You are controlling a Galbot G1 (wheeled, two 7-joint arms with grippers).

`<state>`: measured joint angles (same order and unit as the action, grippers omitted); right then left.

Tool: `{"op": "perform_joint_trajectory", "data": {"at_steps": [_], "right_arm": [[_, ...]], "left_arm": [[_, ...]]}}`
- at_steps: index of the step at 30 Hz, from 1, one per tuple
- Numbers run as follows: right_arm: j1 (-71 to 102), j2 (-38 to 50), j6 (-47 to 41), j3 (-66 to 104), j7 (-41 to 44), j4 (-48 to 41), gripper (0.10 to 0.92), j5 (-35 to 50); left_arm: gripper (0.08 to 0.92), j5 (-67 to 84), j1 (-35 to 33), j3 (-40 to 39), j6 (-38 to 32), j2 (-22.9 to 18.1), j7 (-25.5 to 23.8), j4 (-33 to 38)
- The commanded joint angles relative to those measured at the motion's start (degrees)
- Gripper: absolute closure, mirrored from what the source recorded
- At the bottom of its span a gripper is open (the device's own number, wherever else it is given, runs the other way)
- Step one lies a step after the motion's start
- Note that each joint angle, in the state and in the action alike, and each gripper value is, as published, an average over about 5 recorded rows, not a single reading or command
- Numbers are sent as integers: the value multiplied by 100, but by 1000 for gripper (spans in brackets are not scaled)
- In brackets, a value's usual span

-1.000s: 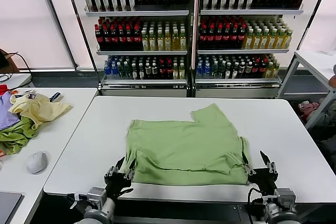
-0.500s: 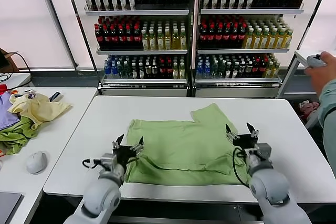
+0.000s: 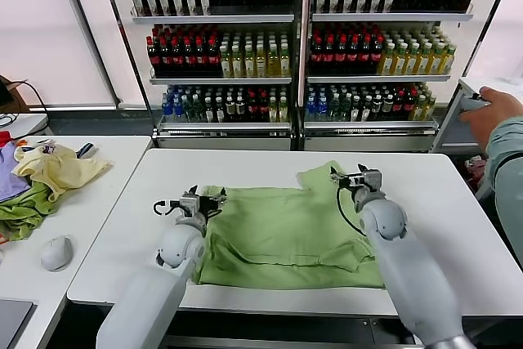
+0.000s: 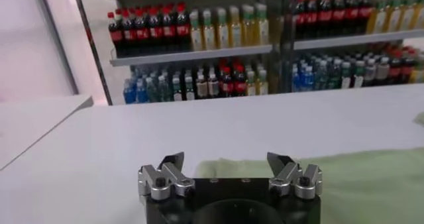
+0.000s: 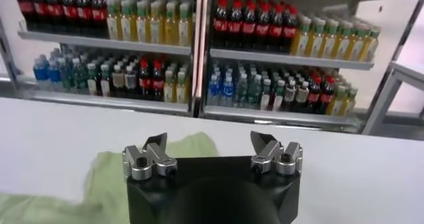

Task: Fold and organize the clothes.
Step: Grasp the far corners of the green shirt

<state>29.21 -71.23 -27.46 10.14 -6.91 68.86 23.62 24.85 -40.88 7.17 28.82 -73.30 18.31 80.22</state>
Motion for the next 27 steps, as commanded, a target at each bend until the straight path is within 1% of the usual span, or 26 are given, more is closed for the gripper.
{"op": "perform_joint_trajectory", "data": {"at_steps": [1, 5, 7, 10, 13, 18, 27], "right_arm": [[-905, -196, -18, -317, 86, -1429, 202, 23], [-921, -274, -13, -326, 206, -1595, 205, 19], [-922, -311, -8, -327, 262, -1677, 227, 24], [-926, -360, -11, -312, 327, -1795, 301, 56], [-928, -398, -38, -295, 373, -1884, 387, 87], [-902, -421, -99, -287, 413, -1907, 534, 149], [-749, -353, -88, -307, 485, -1630, 794, 196]], "left_arm": [[177, 109, 620, -147, 105, -103, 61, -916], [177, 260, 586, -155, 138, -114, 37, -916], [180, 291, 571, -162, 130, -112, 26, -905], [223, 295, 548, -180, 106, -104, 12, -879], [293, 313, 533, -202, 100, -99, -7, -869], [449, 474, 523, -217, 162, -98, -24, -883], [709, 609, 455, -225, 177, -58, -40, -785]]}}
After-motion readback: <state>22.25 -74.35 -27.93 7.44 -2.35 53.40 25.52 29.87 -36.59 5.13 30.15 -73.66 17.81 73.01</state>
